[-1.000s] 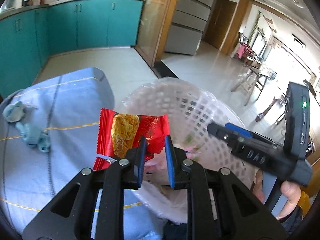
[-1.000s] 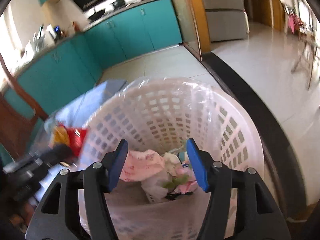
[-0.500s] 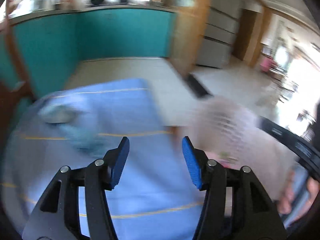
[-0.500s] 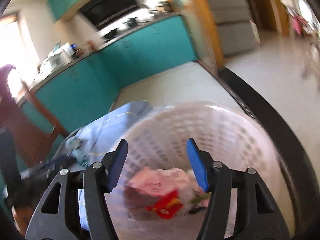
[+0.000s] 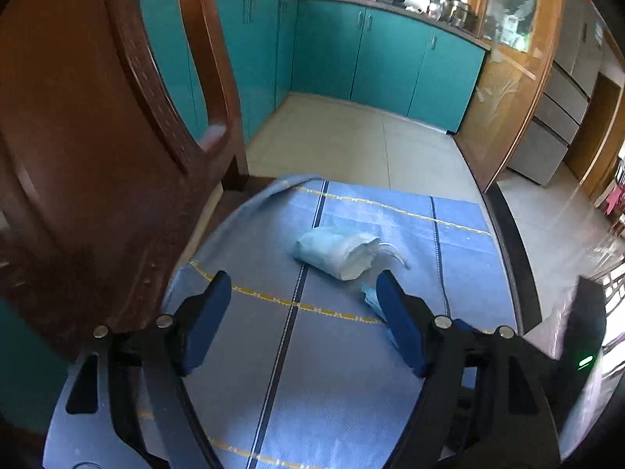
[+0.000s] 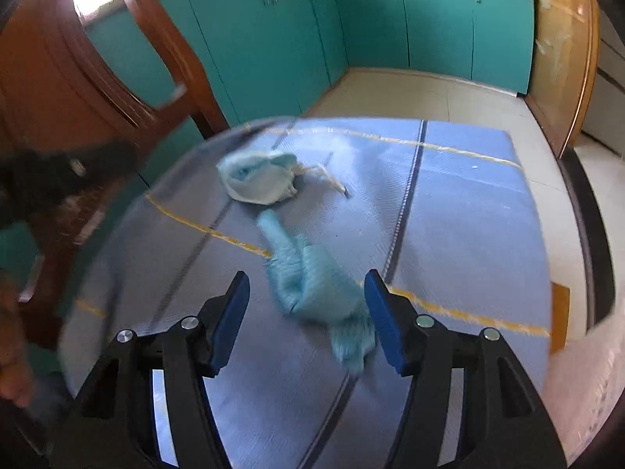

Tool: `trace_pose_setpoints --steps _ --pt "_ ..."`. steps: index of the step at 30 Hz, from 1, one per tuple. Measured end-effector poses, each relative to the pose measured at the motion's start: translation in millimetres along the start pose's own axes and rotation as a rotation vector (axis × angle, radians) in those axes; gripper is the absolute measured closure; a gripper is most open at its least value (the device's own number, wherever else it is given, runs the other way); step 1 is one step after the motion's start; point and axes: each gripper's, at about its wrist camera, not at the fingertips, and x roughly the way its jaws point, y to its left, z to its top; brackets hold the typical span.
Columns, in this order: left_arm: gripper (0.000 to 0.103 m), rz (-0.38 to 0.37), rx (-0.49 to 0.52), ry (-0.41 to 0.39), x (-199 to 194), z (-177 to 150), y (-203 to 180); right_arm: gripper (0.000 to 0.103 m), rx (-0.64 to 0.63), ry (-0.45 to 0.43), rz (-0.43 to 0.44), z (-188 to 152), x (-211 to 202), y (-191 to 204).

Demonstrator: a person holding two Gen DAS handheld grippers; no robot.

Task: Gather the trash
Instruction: 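Grasp the light blue face mask with the left tool while the right tool grasps the blue cloth, then lift the mask with the left tool while the right tool lifts the cloth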

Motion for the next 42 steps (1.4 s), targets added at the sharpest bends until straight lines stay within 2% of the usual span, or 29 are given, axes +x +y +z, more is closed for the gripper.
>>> trace_pose_setpoints --steps 3,5,6,7,10,14,17,18,19,21,22,28,33,37,42 --pt "0.025 -0.014 -0.016 0.037 31 8 0 0.053 -0.047 -0.007 -0.041 -4 12 2" --pt "0.022 -0.015 -0.010 0.051 50 10 -5 0.066 -0.055 -0.021 -0.030 -7 10 2" --pt "0.017 -0.015 0.003 0.065 63 12 -10 0.069 -0.050 -0.024 -0.013 -7 6 0" --pt "0.016 -0.013 0.011 0.073 71 13 -12 0.071 -0.043 -0.025 0.002 -11 4 -5" --pt "0.014 -0.007 0.041 0.122 105 17 -27 0.071 -0.017 -0.034 0.013 -18 -14 -14" --pt "0.015 0.050 0.086 0.128 129 14 -43 0.071 -0.018 -0.077 0.023 -34 -49 -18" --pt "0.048 0.059 0.105 0.136 140 6 -46 0.071 -0.040 -0.110 0.018 -43 -71 -16" --pt "0.054 0.043 0.097 0.129 139 4 -45 0.071 -0.057 -0.137 0.004 -46 -81 -15" --pt "0.059 0.029 0.091 0.102 133 1 -44 0.071 -0.060 -0.154 0.000 -47 -86 -15" --pt "0.076 0.026 0.100 0.078 122 -3 -42 0.071 -0.051 -0.180 0.010 -51 -99 -19" --pt "0.078 0.025 0.100 0.065 114 -5 -41 0.071 -0.045 -0.186 0.011 -53 -102 -21" --pt "0.078 0.028 0.089 -0.070 30 -37 -39 0.071 -0.014 -0.218 -0.026 -66 -117 -36" --pt "0.078 0.010 0.123 -0.138 -32 -86 -42 0.071 -0.007 -0.227 -0.058 -77 -113 -38" --pt "0.078 0.012 0.173 -0.138 -53 -119 -44 0.071 0.002 -0.261 -0.046 -87 -123 -37" --pt "0.078 0.015 0.154 -0.137 -65 -140 -35 0.071 -0.036 -0.290 -0.064 -99 -128 -27"
